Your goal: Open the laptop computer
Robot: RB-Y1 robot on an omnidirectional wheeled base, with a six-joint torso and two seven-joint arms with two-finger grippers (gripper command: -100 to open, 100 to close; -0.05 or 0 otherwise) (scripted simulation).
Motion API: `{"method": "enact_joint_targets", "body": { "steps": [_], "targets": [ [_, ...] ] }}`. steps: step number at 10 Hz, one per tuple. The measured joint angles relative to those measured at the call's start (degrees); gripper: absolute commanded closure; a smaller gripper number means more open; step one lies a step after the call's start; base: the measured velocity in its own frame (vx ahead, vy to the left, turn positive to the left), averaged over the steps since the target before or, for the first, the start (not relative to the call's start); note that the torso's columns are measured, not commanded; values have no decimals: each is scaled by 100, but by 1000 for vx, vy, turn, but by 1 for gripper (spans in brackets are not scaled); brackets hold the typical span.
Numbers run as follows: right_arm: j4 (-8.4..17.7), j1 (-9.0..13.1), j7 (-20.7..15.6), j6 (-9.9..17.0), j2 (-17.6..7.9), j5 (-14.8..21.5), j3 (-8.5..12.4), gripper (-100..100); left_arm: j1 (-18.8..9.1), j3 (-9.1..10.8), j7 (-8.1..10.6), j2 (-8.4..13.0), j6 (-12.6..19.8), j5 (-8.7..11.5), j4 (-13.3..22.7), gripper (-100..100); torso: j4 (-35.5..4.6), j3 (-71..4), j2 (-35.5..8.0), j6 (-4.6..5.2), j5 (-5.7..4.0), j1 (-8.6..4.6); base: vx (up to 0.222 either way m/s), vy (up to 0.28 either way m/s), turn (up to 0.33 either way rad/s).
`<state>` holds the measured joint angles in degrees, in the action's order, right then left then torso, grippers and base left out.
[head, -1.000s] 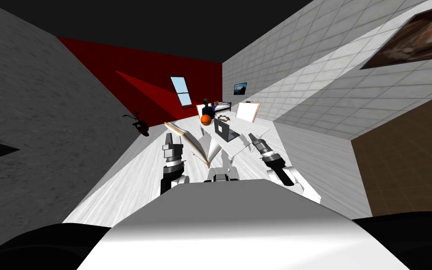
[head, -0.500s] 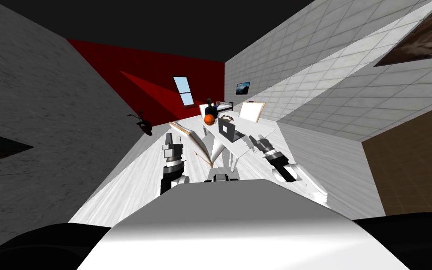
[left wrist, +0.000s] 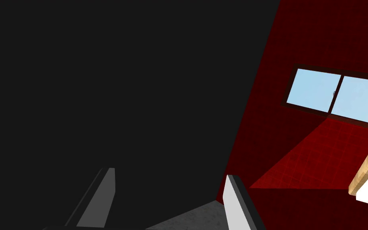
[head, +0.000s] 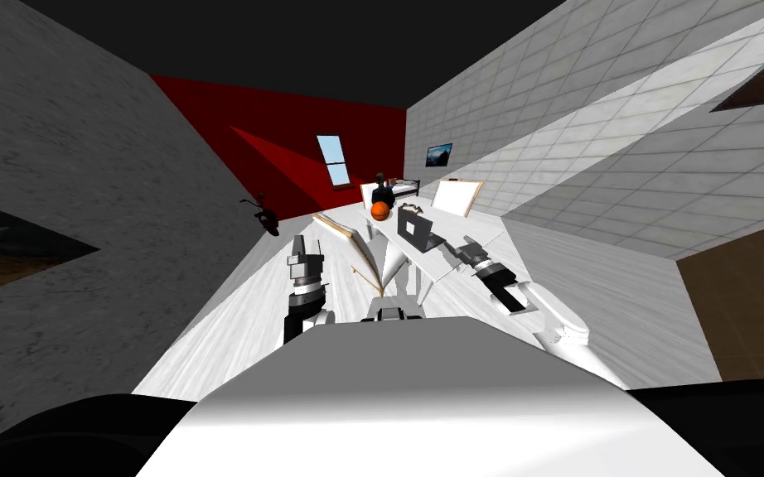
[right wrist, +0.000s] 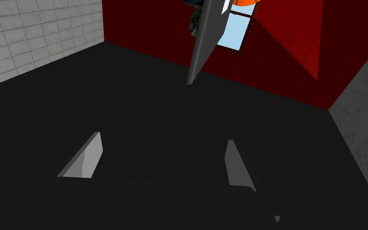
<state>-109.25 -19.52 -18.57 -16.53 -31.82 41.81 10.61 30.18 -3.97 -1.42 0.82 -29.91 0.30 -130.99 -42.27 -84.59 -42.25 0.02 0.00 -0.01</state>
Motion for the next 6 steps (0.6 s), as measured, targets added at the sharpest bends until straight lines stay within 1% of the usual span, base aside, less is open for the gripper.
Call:
{"method": "enact_joint_targets", "body": {
  "steps": [1, 2, 4, 6],
  "targets": [
    [146, 22, -155, -18, -82, 128, 72, -100, 0, 0, 0, 0, 0, 0, 0, 0, -1, 3, -5, -1, -1, -4, 30, 109, 89],
    [266, 81, -276, 19, -225, 256, 102, -100, 0, 0, 0, 0, 0, 0, 0, 0, -2, 2, -3, -1, 0, -2, 26, 123, 134],
    [559, 266, -536, 137, -435, 527, 111, -100, 0, 0, 0, 0, 0, 0, 0, 0, -1, 3, -4, -2, 1, 3, 28, 120, 124],
    [714, 286, -739, 219, -717, 730, 207, -100, 0, 0, 0, 0, 0, 0, 0, 0, -2, 3, -5, -1, -1, -5, 28, 97, 107]
  ]
}}
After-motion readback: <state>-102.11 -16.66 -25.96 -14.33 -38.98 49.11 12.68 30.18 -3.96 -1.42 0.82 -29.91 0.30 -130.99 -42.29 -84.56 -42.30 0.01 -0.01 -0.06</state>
